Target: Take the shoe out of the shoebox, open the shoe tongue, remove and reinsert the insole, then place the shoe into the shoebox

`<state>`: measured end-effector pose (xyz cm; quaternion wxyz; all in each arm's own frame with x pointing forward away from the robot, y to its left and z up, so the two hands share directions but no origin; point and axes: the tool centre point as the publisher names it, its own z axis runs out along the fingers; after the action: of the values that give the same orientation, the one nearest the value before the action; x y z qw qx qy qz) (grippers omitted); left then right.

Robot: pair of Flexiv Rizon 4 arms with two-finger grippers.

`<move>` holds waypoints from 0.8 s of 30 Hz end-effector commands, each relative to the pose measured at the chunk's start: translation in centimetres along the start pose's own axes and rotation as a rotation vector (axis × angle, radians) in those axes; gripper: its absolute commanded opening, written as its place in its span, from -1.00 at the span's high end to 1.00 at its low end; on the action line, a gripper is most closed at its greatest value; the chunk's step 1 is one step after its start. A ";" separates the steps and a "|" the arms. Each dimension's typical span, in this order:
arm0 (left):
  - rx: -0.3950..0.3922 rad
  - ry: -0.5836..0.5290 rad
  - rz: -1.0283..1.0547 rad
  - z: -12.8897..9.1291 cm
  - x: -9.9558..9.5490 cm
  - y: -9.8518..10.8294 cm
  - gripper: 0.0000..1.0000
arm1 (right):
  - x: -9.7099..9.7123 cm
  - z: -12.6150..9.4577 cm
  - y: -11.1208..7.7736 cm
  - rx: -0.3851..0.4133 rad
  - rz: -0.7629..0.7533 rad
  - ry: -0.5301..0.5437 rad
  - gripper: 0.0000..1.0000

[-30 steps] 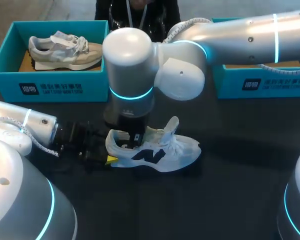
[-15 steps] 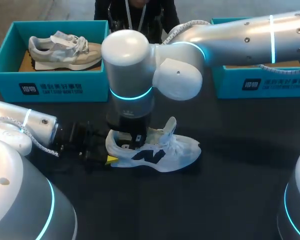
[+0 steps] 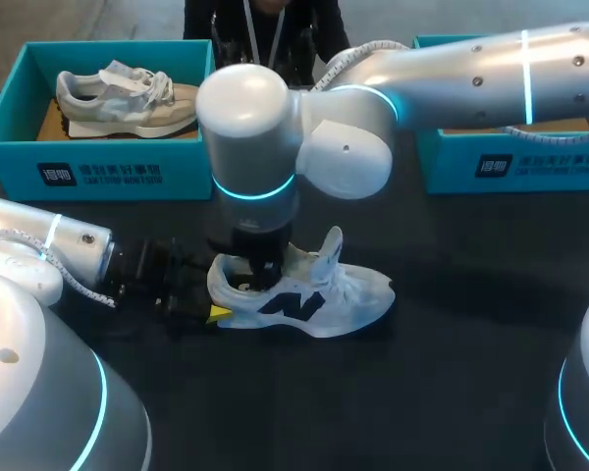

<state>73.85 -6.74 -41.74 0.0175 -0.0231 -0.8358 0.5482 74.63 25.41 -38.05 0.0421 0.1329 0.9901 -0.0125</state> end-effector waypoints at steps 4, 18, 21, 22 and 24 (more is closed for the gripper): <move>0.000 -0.002 0.001 0.3 0.3 0.3 1.00 | 0.1 1.0 0.1 0.004 -0.001 0.017 0.28; 0.000 -0.002 0.001 0.3 0.3 0.3 1.00 | -0.6 2.7 0.4 0.027 -0.010 0.051 0.06; 0.000 -0.002 0.001 0.3 0.3 0.3 1.00 | -0.3 3.4 0.4 0.039 -0.016 0.070 0.07; 0.000 -0.002 0.001 0.3 0.3 0.3 1.00 | -0.1 3.6 0.5 0.038 -0.016 0.077 0.07; 0.000 -0.002 0.001 0.3 0.3 0.3 1.00 | 0.1 4.0 0.5 0.044 -0.018 0.092 0.09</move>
<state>73.89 -6.73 -41.82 0.0177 -0.0225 -0.8361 0.5479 74.56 25.21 -40.30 -0.0001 0.1270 0.9916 -0.0265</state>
